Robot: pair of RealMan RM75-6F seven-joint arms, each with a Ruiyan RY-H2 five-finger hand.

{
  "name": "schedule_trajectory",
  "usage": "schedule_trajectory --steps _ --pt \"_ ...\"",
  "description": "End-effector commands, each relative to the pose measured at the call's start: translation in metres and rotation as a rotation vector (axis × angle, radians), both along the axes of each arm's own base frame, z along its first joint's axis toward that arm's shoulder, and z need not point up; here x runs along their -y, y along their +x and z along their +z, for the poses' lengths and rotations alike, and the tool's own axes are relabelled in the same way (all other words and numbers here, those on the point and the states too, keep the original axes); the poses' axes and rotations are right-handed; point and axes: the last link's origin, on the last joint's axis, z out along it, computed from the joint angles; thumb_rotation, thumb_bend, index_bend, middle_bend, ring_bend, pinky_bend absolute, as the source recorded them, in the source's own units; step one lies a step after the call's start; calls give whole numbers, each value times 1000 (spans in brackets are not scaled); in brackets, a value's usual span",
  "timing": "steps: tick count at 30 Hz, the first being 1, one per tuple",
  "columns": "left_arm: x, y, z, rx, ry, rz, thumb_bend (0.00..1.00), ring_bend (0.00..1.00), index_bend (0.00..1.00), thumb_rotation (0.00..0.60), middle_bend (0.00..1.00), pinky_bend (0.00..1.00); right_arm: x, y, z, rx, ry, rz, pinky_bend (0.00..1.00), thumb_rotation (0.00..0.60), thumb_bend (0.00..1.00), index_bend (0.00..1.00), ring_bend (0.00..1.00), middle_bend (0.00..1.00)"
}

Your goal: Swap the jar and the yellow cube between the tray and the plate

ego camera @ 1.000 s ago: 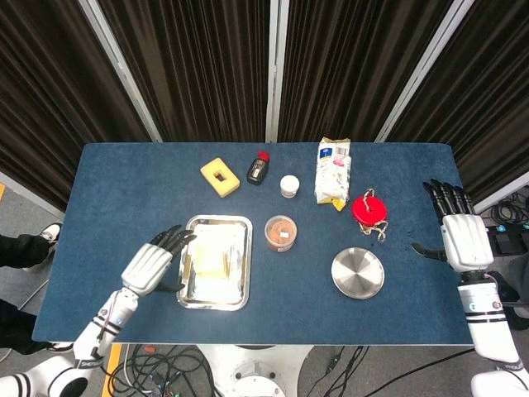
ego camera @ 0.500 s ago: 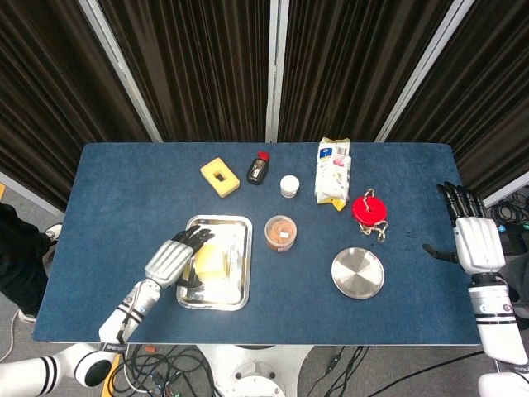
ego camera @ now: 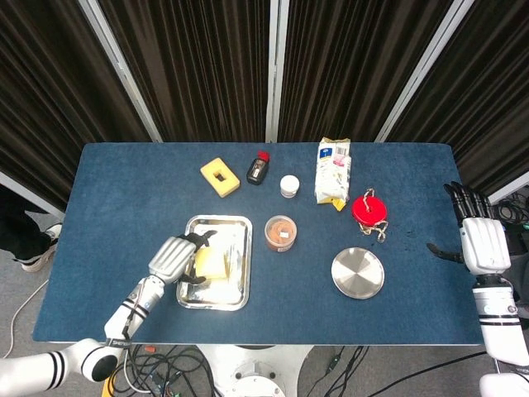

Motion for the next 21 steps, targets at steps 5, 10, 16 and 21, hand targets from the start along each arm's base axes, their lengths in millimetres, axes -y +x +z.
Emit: schedule_trajectory --steps 5,10,16,21 --pt "3 15 4 82 13 -39 168 322 145 600 394 445 -2 -5 1 2 -3 -13 0 600 0 0 0 42" --pt "18 34 8 180 -24 -106 166 324 144 600 397 446 -1 -6 6 9 -19 -14 0 600 0 0 0 42" --pt "22 63 -17 243 -99 -201 166 324 145 600 397 445 -5 -8 14 34 -45 -18 0 600 0 0 0 43" --pt "19 85 -47 238 -144 -264 165 324 145 600 397 444 -10 -20 23 45 -62 -54 0 600 0 0 0 47"
